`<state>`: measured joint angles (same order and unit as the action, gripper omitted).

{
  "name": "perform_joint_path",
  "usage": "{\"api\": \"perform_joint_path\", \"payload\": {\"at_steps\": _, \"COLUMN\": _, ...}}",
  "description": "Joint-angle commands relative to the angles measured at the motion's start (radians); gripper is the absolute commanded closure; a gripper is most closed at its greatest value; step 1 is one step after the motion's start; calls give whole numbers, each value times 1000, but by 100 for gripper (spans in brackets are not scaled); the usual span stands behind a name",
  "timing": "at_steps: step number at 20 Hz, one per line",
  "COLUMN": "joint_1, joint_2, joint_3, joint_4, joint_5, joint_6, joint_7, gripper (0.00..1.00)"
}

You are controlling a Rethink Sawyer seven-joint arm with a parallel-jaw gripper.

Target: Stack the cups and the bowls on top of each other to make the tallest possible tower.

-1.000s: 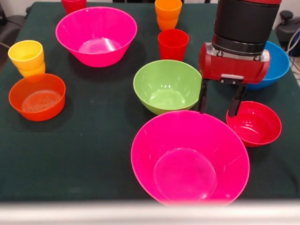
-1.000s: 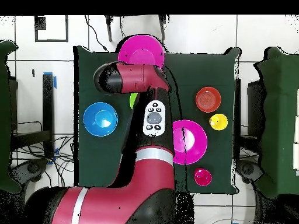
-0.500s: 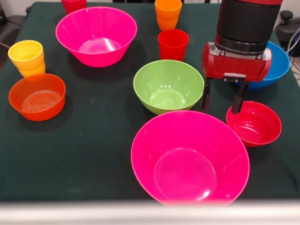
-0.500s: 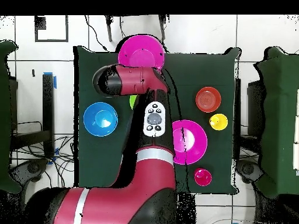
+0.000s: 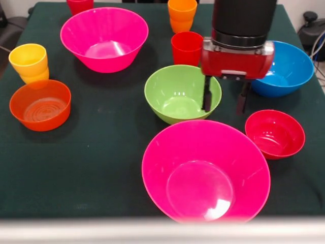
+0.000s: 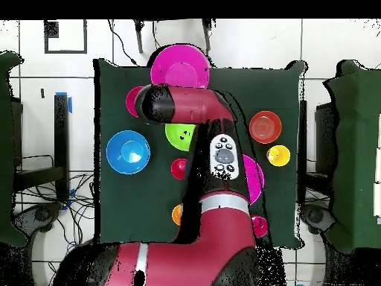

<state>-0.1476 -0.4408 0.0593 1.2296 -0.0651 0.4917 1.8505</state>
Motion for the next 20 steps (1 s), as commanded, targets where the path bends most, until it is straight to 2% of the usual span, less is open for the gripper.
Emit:
{"api": "perform_joint_path", "payload": {"at_steps": 1, "joint_1": -80, "joint_2": -56, "joint_3": 165, "joint_4": 151, "joint_5": -118, "joint_6": 121, "joint_7": -289, "gripper": 0}}
{"api": "perform_joint_path", "payload": {"at_steps": 12, "joint_1": -134, "joint_2": -92, "joint_3": 223, "joint_4": 212, "joint_5": -194, "joint_6": 97, "joint_7": -276, "gripper": 0}}
{"api": "perform_joint_path", "payload": {"at_steps": 15, "joint_1": -152, "joint_2": -96, "joint_3": 231, "joint_4": 206, "joint_5": -230, "joint_6": 101, "joint_7": -298, "gripper": 0}}
{"api": "perform_joint_path", "payload": {"at_steps": 20, "joint_1": -221, "joint_2": -85, "joint_3": 278, "joint_4": 183, "joint_5": -279, "joint_6": 146, "joint_7": -364, "gripper": 0}}
